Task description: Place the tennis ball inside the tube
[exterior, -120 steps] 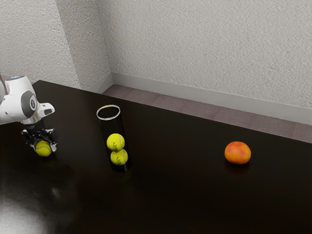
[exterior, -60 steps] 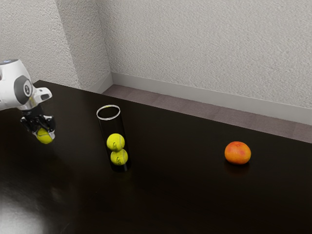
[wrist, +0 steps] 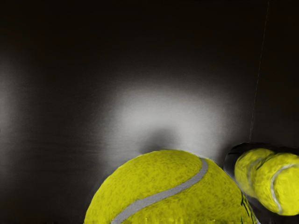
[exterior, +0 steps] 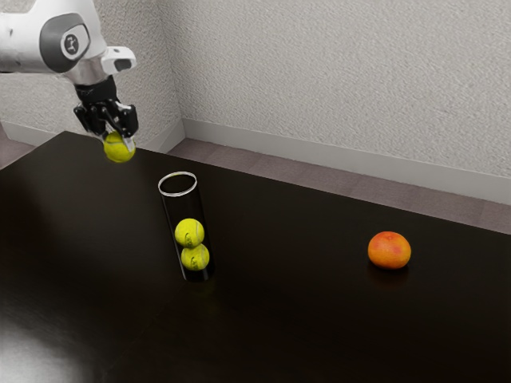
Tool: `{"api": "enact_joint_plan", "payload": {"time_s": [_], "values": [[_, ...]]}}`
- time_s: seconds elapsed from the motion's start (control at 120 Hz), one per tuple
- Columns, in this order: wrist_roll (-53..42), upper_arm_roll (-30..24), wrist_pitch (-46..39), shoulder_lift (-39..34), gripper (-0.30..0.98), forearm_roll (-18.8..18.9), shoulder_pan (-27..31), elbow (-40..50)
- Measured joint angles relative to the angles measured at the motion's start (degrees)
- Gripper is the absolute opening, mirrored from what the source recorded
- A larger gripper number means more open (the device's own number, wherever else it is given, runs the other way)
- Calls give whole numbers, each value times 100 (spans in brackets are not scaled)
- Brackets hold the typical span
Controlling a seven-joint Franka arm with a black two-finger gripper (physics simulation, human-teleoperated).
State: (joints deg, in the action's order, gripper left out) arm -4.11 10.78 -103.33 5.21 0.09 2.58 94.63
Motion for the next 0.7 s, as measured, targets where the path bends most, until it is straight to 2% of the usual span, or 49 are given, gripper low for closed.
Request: {"api": "enact_joint_plan", "payload": {"time_s": [0.217, 0.55, 0.625, 0.7], "values": [[762, -636, 637, 277, -5, 162, -166, -434], [1709, -1105, 896, 582, -3, 203, -297, -684], [1865, -1076, 889, 602, 3, 168, -288, -662], [2004, -1064, 878, 630, 15, 122, -283, -652]]}}
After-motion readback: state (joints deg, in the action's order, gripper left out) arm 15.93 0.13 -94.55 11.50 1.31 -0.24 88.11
